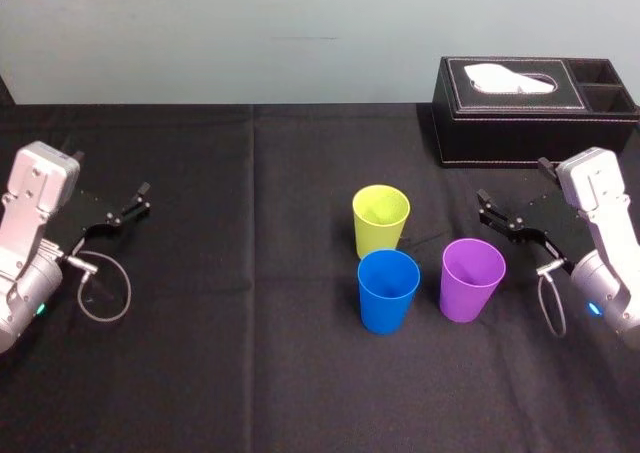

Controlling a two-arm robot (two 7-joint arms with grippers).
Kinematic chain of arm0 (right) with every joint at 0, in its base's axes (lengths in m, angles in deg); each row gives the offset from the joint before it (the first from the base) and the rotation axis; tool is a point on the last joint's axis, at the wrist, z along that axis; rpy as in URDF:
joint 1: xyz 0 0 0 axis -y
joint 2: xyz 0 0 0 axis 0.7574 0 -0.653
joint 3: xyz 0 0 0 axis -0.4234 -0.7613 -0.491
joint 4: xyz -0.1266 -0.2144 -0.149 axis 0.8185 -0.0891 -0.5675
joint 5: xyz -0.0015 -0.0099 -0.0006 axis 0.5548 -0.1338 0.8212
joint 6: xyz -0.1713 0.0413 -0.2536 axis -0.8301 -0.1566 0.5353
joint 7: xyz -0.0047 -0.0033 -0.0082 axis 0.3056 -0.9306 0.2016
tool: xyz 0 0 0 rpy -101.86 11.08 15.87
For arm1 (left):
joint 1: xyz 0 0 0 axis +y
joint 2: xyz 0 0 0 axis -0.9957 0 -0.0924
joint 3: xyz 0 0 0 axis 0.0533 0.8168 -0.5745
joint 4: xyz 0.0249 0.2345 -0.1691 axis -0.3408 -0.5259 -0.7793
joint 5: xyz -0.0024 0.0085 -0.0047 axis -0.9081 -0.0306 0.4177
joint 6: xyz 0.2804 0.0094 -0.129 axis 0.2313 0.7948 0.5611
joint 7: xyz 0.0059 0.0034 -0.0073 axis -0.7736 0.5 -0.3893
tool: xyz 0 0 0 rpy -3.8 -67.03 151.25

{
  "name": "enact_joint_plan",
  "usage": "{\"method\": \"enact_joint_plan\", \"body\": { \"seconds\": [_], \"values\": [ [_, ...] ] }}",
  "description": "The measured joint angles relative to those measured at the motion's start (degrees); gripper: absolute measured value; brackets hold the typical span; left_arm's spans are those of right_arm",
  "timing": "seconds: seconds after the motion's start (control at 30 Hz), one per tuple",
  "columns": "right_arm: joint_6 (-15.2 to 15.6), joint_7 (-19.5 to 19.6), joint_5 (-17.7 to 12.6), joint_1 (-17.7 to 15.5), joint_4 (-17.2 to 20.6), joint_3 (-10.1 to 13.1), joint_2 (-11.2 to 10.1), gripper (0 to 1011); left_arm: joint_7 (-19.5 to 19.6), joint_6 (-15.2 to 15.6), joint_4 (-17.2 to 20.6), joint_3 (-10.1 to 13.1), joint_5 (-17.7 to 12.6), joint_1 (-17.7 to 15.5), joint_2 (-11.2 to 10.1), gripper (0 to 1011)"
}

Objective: Stack the three plastic cups sequentially using one hand.

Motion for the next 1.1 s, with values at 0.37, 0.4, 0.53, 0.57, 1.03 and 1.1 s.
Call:
{"method": "enact_joint_plan", "body": {
  "seconds": [0.37, 0.4, 0.53, 0.57, 1.03, 1.1],
  "values": [
    [0.0, 0.0, 0.0, 0.0, 0.0, 0.0, 0.0, 1003, 0.0, 0.0, 0.0, 0.0, 0.0, 0.0, 0.0, 1011],
    [0.0, 0.0, 0.0, 0.0, 0.0, 0.0, 0.0, 1003, 0.0, 0.0, 0.0, 0.0, 0.0, 0.0, 0.0, 1011],
    [0.0, 0.0, 0.0, 0.0, 0.0, 0.0, 0.0, 1003, 0.0, 0.0, 0.0, 0.0, 0.0, 0.0, 0.0, 1011],
    [0.0, 0.0, 0.0, 0.0, 0.0, 0.0, 0.0, 1003, 0.0, 0.0, 0.0, 0.0, 0.0, 0.0, 0.0, 1011],
    [0.0, 0.0, 0.0, 0.0, 0.0, 0.0, 0.0, 1003, 0.0, 0.0, 0.0, 0.0, 0.0, 0.0, 0.0, 1011],
    [0.0, 0.0, 0.0, 0.0, 0.0, 0.0, 0.0, 1003, 0.0, 0.0, 0.0, 0.0, 0.0, 0.0, 0.0, 1011]
  ]
}}
